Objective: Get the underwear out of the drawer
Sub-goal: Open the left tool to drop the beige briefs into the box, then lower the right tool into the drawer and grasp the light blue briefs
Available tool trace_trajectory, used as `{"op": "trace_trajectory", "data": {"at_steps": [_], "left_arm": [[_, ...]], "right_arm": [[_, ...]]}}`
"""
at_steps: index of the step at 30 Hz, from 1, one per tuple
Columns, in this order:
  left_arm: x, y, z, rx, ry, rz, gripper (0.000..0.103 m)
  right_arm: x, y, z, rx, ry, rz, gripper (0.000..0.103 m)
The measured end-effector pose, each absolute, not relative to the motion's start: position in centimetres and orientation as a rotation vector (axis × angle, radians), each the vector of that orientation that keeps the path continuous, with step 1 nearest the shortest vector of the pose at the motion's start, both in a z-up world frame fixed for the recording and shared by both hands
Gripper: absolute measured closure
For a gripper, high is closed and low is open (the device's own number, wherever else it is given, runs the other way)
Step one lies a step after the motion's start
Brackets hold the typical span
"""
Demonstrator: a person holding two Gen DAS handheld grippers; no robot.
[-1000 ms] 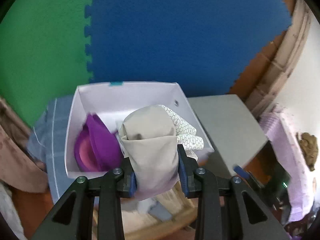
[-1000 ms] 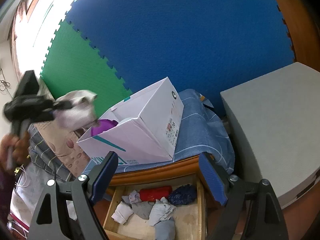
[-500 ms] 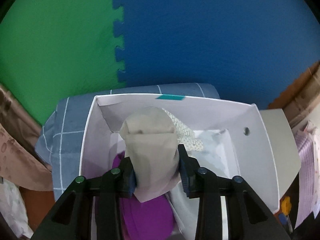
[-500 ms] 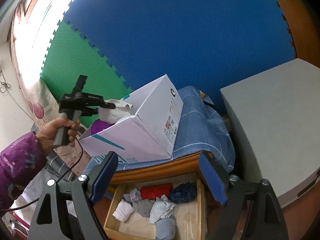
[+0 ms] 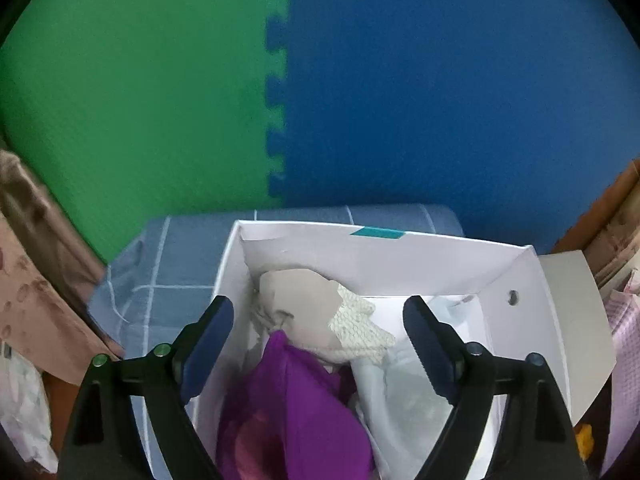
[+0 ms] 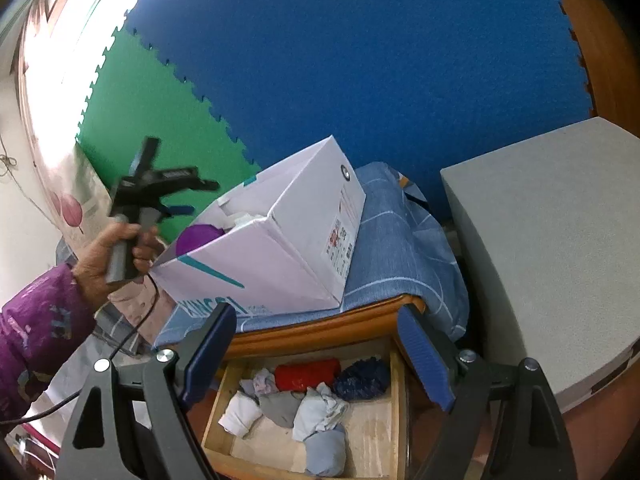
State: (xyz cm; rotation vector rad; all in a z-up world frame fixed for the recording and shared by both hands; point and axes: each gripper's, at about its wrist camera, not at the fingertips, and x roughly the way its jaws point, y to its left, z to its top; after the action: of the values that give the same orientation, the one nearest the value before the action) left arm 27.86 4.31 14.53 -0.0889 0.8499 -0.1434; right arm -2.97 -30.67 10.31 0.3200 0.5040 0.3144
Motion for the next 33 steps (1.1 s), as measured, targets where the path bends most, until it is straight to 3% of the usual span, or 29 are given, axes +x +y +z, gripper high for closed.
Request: {"op": "trace_trajectory", "data": {"at_steps": [2,5,9,14,17,23,33], "left_arm": [[25.0,4.5,15.9,-0.074,0.78,-0.169,0.016],[19.5,4.9,17.1,-0.033,0.687,-0.189,0.001],[12.0,6.6,15.7,-0.01,0.619,-0.256,0.001],[5.6,9.2,9.8,-0.037,0.704,-0.328,0.001],[4.2,10.4,5.6,-0.074,0.797,-0.359,0.001],[3.5,11.3,0.8,-0.194,0.873,-0.364,0.001],[4.2,10.7,-0.5,-0.138,0.916,-0.35,0.001]], "right_arm": [[-2.9,-30.0,10.1,0.3,0.527,0.335,0.018],[-2.4,-28.2,9.5,0.24,0.602,0.389,0.018],[-1.0,-24.1,7.3,0.104,0.773,0.449,0.018],[2.9,-19.0,0.0,-0.021,1.142,0.441,0.018],[4.4,-16.8,-5.2,-0.137,1.334,0.372,0.018],[6.2,-14.7,-9.6,-0.259,1.434,0.296,0.018],[7.7,-11.7,-15.0,-0.392,1.611,0.252,0.018]]}}
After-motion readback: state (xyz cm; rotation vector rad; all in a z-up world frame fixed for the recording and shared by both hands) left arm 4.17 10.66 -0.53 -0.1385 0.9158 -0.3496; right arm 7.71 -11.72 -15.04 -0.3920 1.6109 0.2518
